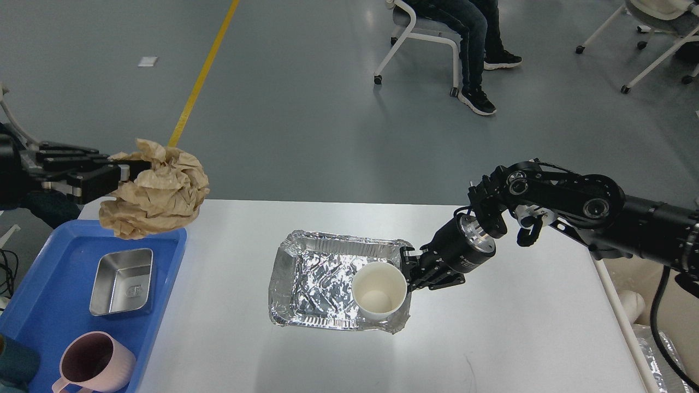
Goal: Tidy desktop
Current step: 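Carry the crumpled paper over the foil tray and release it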
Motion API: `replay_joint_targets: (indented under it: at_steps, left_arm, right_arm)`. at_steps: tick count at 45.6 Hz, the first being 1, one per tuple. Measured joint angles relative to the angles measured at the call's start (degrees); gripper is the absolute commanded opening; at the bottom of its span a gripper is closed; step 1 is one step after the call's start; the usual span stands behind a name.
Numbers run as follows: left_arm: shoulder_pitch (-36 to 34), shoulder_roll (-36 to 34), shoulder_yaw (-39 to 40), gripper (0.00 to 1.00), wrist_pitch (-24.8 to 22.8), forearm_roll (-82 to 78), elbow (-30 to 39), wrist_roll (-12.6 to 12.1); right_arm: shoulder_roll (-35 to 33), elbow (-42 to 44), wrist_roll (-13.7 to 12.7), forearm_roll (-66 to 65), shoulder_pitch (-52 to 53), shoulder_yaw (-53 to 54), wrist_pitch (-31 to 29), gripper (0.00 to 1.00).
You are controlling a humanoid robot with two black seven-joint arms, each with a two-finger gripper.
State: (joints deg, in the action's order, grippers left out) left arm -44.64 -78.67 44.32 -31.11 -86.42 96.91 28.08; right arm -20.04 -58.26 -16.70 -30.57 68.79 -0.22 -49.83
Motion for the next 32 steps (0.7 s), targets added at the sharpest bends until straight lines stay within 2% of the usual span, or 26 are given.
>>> replay_joint_targets:
  at_steps: [12,17,26,32]
  left_arm:
    - [-1.22,1.55,0.84,0.00,-1.56,0.26,-0.07,-0.89]
    - [-0.91,4.24,0.40,0.00,-1.80,0.26,-0.08,-1.67]
    - [-0.65,17.54,-5.22,0.00,-1.86,-5.64,-0.57,-6.75]
    - [-0.83,24.83,-7.62,0.00,-2.12,-12.09,-1.28,-7.52]
  right_arm:
    - [0.00,-0.14,0.00,-0.02,0.03,0.06,0.00,0.00]
    - [0.23,-0.14,0.00,-0.03,0.16,0.12,0.00,0.00]
    - [1.34,0.25,0.00,-0.10,0.23,0.08,0.00,0.00]
    - [1.35,0.27,0.00,-0.10,0.46,0.04,0.00,0.00]
